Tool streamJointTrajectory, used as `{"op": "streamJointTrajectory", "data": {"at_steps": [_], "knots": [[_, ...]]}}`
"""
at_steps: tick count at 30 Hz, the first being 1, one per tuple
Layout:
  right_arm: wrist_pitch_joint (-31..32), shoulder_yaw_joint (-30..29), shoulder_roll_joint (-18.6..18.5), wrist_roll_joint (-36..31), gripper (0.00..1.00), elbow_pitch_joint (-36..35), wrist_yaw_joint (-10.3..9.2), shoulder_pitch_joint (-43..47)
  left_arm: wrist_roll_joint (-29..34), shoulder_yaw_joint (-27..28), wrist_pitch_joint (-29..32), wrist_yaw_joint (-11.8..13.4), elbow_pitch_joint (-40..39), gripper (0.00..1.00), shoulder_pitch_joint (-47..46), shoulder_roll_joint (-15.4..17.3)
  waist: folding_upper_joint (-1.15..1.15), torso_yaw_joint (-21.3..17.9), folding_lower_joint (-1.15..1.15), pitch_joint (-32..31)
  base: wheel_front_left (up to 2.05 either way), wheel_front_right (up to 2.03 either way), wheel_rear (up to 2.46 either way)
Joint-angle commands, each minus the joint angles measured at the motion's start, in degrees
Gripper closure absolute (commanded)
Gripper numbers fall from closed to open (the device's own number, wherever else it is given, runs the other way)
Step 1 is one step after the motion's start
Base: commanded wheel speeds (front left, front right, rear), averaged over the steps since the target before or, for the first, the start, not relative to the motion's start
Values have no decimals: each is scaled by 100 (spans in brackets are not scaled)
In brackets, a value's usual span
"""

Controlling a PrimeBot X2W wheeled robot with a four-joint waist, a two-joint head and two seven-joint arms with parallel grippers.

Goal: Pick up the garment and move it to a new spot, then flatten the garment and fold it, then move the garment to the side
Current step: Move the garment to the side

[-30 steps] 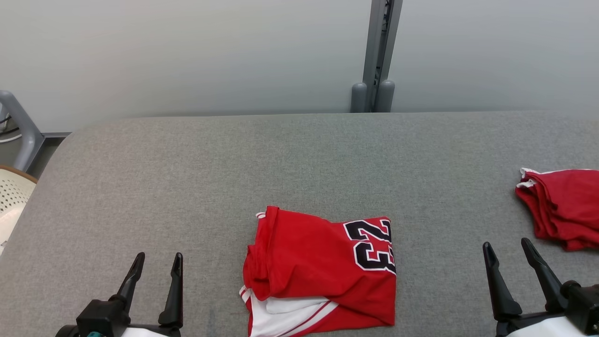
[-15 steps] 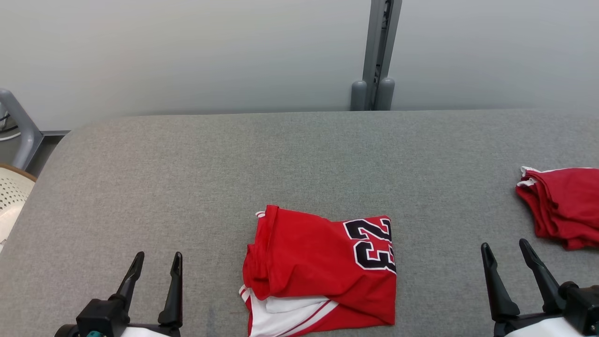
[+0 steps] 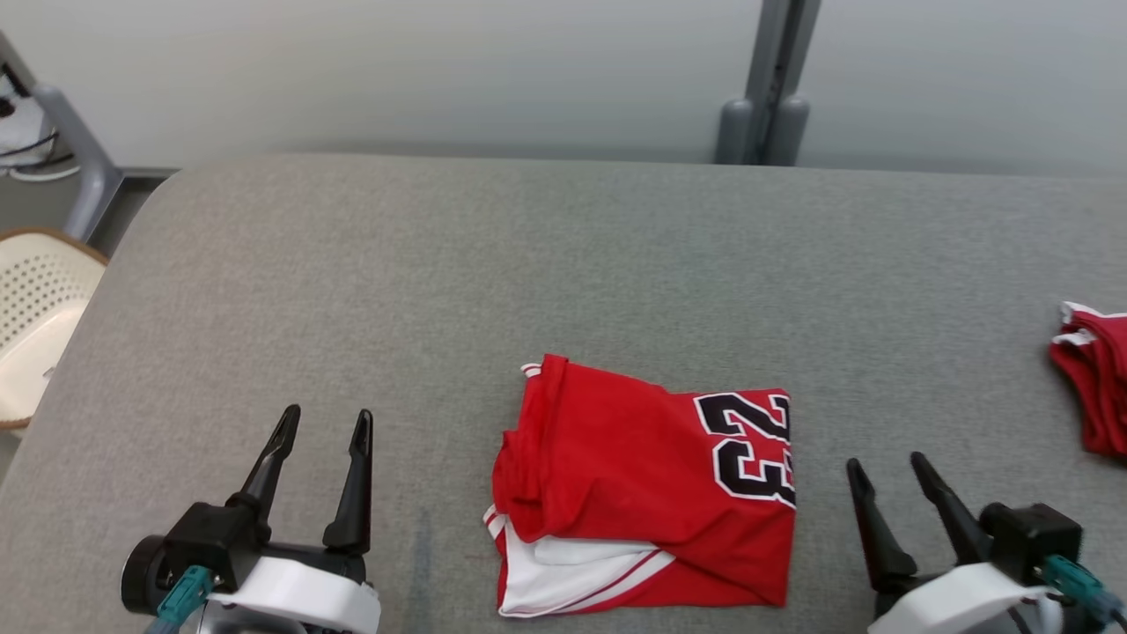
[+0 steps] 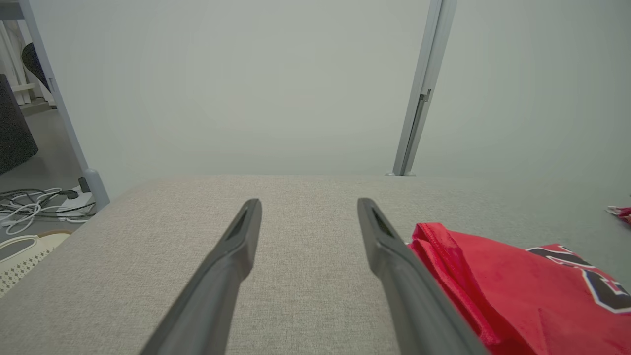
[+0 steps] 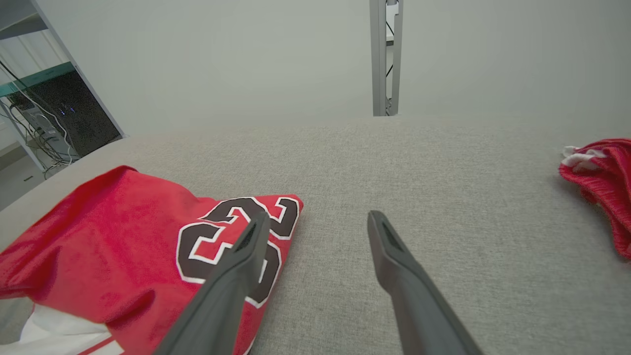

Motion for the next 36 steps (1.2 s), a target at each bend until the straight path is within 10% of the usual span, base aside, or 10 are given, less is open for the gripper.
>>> {"op": "streamJointTrajectory", "data": {"at_steps": [1, 12, 13, 15, 36], "knots": [[-53, 93, -23, 94, 0, 190, 1, -170, -4, -3, -56, -29, 24, 0, -148, -6, 0, 193, 0, 187, 0, 0, 0], [18, 960, 34, 685, 0, 1980, 1, -974, -28, -89, -210, -107, 250, 0, -530, -94, 0, 446, 0, 534, 0, 0, 0], [43, 1044, 35, 746, 14, 2077, 1, -1004, -29, -82, -224, -104, 256, 0, -549, -96, 0, 442, 0, 546, 0, 0, 0], [-4, 1139, 11, 840, 100, 2202, 1, -1079, -30, -61, -237, -96, 261, 0, -559, -97, 0, 422, 0, 568, 0, 0, 0], [-385, 1384, -1181, 568, 100, 1987, 0, -2299, 162, -83, -283, -135, -133, 0, -766, 60, 0, -1414, 0, 816, 0, 0, 0]]}}
